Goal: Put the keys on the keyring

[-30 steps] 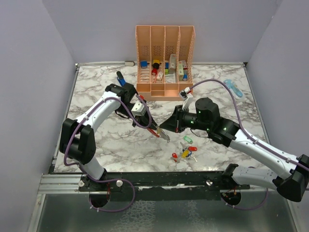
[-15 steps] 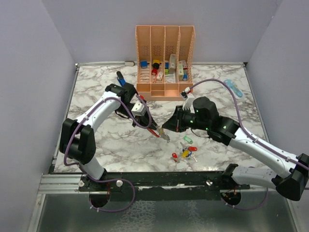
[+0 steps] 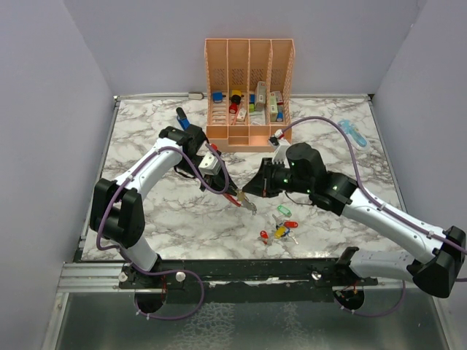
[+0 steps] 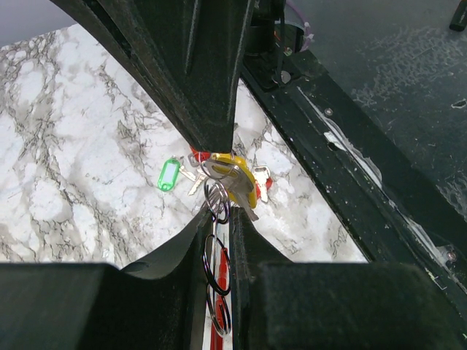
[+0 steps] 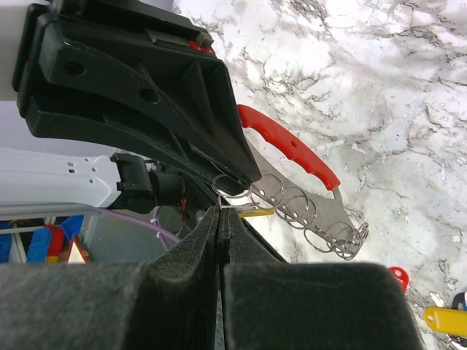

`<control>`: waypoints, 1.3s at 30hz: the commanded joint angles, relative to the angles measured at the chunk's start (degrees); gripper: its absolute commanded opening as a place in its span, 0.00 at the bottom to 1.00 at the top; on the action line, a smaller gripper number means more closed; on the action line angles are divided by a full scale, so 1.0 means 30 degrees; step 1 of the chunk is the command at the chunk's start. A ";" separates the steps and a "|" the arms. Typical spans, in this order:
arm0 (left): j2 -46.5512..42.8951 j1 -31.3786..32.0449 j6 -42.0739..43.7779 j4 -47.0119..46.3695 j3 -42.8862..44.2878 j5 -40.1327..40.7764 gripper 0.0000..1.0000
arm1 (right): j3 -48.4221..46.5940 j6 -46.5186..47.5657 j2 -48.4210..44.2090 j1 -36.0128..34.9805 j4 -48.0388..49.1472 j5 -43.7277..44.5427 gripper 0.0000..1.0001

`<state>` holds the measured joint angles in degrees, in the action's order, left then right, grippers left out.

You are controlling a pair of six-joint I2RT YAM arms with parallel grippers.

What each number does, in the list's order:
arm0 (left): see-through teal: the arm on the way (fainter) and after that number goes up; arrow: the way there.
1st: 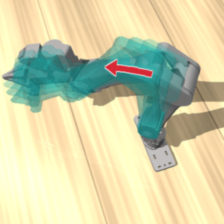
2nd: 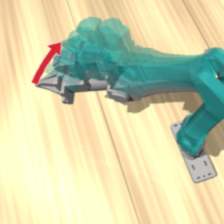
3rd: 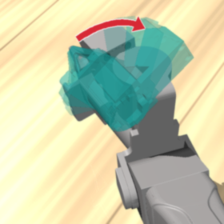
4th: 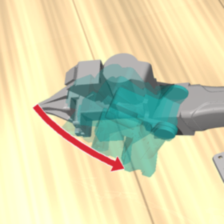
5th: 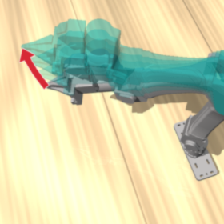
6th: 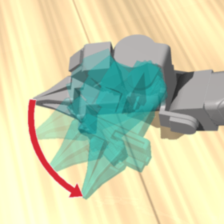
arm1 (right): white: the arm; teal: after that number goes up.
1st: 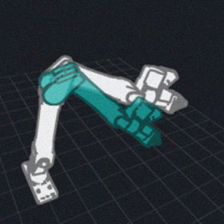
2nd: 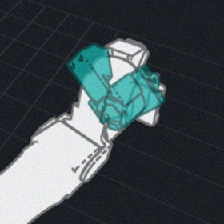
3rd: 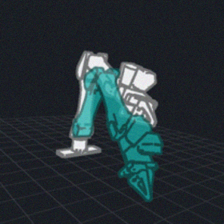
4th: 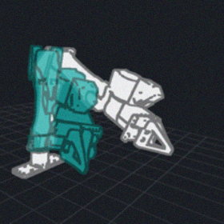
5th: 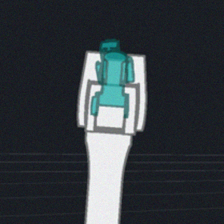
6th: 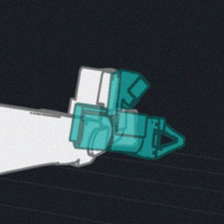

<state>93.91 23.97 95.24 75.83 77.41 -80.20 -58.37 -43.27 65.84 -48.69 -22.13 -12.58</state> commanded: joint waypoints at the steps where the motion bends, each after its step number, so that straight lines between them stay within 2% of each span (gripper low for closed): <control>1: -0.0570 -0.0020 0.0210 0.0029 0.0295 -0.0118 0.00 | -0.0905 0.0322 0.0076 -0.0002 -0.0081 0.0525 0.01; 12: -0.0505 -0.0020 0.0208 0.0122 0.0353 -0.0251 0.00 | -0.0993 0.2093 -0.1862 -0.0002 -0.1809 0.2093 0.01; 21: -0.0533 -0.0020 0.0165 0.0064 0.0331 -0.0230 0.00 | -0.0632 0.1299 0.0130 0.0006 -0.0389 -0.0531 0.01; 39: -0.0479 -0.0035 0.0182 -0.0009 0.0268 -0.0074 0.00 | -0.1422 0.0918 0.0071 -0.0001 -0.0838 -0.0026 0.01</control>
<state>93.91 23.97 95.22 75.70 77.41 -80.14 -59.94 -40.27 67.59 -48.69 -25.26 -12.10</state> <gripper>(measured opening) 0.155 0.015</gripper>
